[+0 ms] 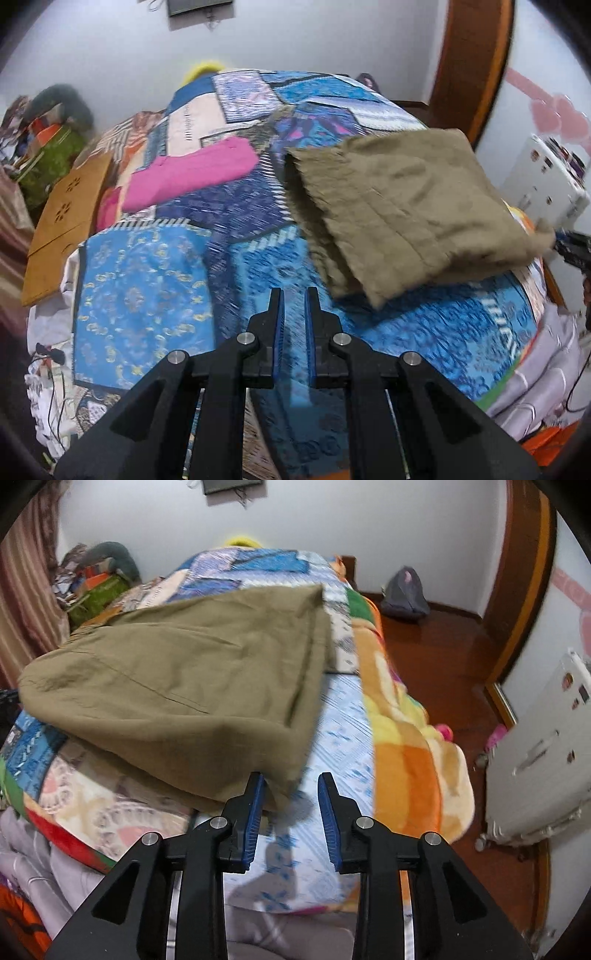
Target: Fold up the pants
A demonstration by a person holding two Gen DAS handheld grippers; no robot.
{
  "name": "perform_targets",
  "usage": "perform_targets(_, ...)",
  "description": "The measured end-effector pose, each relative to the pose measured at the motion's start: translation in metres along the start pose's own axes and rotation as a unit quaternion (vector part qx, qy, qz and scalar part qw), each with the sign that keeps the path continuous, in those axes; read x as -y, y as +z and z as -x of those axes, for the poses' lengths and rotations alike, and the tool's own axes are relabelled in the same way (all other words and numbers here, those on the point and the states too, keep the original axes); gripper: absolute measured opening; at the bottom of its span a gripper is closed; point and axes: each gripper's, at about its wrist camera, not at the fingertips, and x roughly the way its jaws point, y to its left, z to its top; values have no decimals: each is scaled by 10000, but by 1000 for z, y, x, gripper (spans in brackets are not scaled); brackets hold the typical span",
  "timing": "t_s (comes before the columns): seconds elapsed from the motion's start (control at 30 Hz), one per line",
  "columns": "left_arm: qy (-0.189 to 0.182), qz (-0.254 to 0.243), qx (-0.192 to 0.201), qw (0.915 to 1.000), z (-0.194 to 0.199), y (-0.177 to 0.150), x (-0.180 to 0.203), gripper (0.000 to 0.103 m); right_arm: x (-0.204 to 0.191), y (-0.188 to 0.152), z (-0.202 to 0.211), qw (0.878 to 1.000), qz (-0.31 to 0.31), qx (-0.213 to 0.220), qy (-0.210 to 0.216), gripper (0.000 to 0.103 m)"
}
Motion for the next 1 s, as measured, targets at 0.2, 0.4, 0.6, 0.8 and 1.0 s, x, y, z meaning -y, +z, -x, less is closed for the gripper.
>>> perform_targets(0.2, 214, 30, 247, 9995, -4, 35, -3, 10, 14, 34, 10, 9993, -118, 330, -118, 28)
perform_targets(0.4, -15, 126, 309, 9994, -23, 73, 3, 27, 8, 80, 1, 9970, -36, 770, -38, 40)
perform_targets(0.6, -330, 248, 5, 9991, -58, 100, 6, 28, 2, 111, -34, 9974, 54, 704, 131, 41)
perform_targets(0.8, -526, 391, -289, 9974, -89, 105, 5, 28, 9, 131, -69, 9984, 41, 520, 237, 48)
perform_targets(1.0, -739, 416, -552, 9949, -103, 107, 5, 28, 19, 149, -102, 9983, -157, 290, 487, 48)
